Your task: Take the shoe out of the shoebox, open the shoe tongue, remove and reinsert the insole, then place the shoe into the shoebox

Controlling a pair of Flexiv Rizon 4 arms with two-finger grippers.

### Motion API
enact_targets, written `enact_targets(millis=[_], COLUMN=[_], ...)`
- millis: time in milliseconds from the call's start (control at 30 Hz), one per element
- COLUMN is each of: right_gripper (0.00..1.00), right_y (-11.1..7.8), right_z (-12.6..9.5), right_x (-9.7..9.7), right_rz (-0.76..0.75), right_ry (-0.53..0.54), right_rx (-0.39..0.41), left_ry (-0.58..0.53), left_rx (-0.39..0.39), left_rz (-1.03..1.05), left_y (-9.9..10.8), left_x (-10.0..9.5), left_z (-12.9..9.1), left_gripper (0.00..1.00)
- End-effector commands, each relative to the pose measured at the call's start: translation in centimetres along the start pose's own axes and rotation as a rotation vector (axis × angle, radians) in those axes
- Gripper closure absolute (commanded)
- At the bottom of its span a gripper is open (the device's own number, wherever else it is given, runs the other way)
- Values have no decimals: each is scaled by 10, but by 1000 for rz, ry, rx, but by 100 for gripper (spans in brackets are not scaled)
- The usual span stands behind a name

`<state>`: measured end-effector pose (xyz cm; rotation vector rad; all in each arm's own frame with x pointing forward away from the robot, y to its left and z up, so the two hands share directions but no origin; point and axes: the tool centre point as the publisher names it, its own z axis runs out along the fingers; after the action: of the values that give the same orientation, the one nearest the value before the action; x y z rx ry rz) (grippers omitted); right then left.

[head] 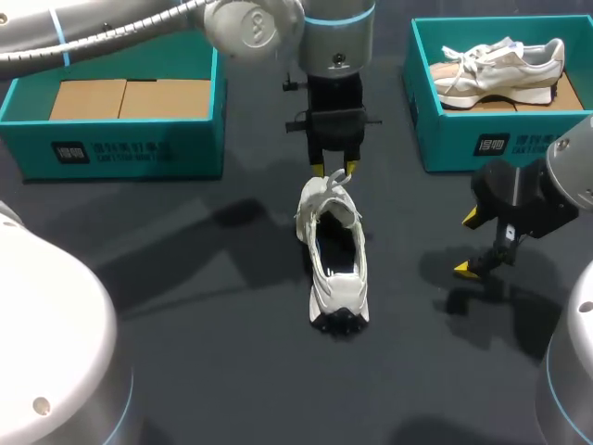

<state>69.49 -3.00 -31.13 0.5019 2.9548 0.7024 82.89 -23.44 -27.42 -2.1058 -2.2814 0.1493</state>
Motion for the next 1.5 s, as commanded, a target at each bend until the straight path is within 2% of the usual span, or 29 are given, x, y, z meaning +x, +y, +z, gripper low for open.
enact_targets(millis=[33, 233, 333, 533, 767, 867, 1000, 1100, 1267, 1367, 1500], right_gripper=[0, 0, 0, 0, 0, 0, 0, 0, 0, 0, 0], right_y=[0, 0, 0, 0, 0, 0, 0, 0, 0, 0, 0], right_z=[0, 0, 0, 0, 0, 0, 0, 0, 0, 0, 0], right_x=[1, 1, 1, 1, 1, 1, 1, 1, 1, 1, 1], right_rz=[-1, -1, -1, -1, -1, -1, -1, -1, -1, -1, -1], right_ry=[-1, -1, -1, -1, -1, -1, -1, -1, -1, -1, -1], right_rx=[0, 0, 0, 0, 0, 0, 0, 0, 0, 0, 0], left_ry=[-14, -23, -39, -28, -81, -93, -74, -40, -30, -44, -92], left_rx=[0, 33, 74, 122, 62, 52, 84, 111, 170, 178, 132], left_rz=[14, 40, 42, 56, 59, 54, 57, 58, 57, 62, 82], left_y=[-13, -36, -45, -61, -58, -56, -63, -69, -83, -88, -92], left_x=[3, 4, 7, 13, 13, 7, -2, -8, 0, 6, 14], left_z=[9, 26, 35, 52, 25, 22, 40, 60, 77, 74, 47], left_gripper=[62, 65, 70, 66, 66, 66, 71, 71, 71, 72, 70])
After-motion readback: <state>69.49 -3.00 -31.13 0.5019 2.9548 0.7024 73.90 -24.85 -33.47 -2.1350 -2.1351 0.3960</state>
